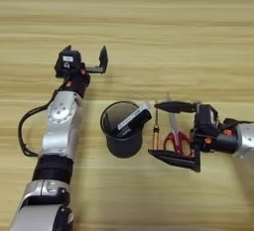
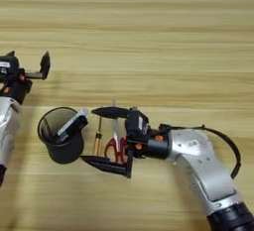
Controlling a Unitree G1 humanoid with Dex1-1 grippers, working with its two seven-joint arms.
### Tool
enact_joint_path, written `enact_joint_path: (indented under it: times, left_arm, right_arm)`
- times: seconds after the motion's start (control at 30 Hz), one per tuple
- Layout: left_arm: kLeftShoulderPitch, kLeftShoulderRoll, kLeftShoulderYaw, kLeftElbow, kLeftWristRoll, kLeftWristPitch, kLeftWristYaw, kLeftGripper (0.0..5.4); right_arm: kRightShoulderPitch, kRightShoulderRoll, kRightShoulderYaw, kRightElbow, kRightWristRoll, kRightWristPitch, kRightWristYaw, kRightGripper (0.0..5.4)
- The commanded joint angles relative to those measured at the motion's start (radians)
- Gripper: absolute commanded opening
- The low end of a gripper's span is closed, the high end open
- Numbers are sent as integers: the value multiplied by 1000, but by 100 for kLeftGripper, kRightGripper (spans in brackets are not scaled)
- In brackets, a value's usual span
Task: Move the objects on the table
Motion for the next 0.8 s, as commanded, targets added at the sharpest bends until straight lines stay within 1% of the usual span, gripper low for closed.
enact_joint_path:
  times: [0.03,0.13,0.47,0.8]
  left_arm:
    - [-7,-3,4,3,-5,19,4,538]
    - [-9,-4,5,6,-3,17,3,540]
    - [-12,-7,5,6,-3,16,4,540]
    - [-12,-7,5,4,-4,18,2,540]
  right_arm:
    - [-29,17,16,-3,-3,11,-8,540]
    - [-38,24,29,-4,-1,19,-3,532]
    - [-65,40,70,15,-18,26,1,535]
    - [-72,39,69,34,-24,28,-4,535]
